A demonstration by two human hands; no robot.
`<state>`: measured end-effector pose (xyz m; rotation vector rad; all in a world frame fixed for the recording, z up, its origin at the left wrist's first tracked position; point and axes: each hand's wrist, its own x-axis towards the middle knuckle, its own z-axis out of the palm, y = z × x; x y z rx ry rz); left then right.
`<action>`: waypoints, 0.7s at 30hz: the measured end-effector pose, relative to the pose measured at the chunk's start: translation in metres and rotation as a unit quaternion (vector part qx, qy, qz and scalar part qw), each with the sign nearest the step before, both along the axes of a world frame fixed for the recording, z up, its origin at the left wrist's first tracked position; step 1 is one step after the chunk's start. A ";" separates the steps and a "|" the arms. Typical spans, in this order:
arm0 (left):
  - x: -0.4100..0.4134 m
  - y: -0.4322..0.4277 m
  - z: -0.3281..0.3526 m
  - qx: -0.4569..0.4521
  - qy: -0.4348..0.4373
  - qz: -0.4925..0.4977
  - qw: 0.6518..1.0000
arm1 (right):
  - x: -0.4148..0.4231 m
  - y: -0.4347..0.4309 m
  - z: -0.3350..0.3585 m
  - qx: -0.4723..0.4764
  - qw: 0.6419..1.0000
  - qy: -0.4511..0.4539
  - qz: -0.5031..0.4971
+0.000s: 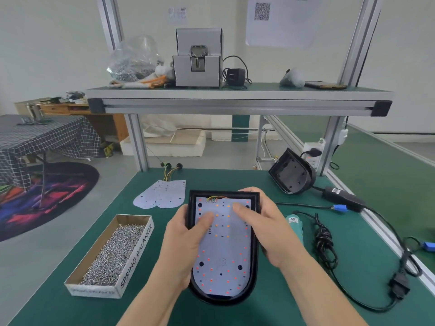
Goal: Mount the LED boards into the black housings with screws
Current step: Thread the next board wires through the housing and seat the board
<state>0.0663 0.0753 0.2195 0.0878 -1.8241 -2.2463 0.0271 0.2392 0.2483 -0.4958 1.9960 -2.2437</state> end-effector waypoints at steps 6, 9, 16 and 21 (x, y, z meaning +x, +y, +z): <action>-0.001 0.000 0.007 -0.017 0.014 0.000 1.000 | 0.003 -0.007 -0.003 0.025 0.997 0.071 -0.028; -0.003 -0.001 0.012 -0.030 0.004 0.009 0.999 | 0.000 -0.005 -0.007 0.018 0.997 0.072 -0.005; -0.006 -0.014 0.016 0.001 -0.005 -0.010 1.000 | -0.017 0.029 -0.017 -0.050 0.964 -0.066 0.251; -0.006 -0.018 0.013 -0.014 0.035 -0.055 0.998 | -0.023 0.026 -0.011 -0.010 0.988 0.002 0.153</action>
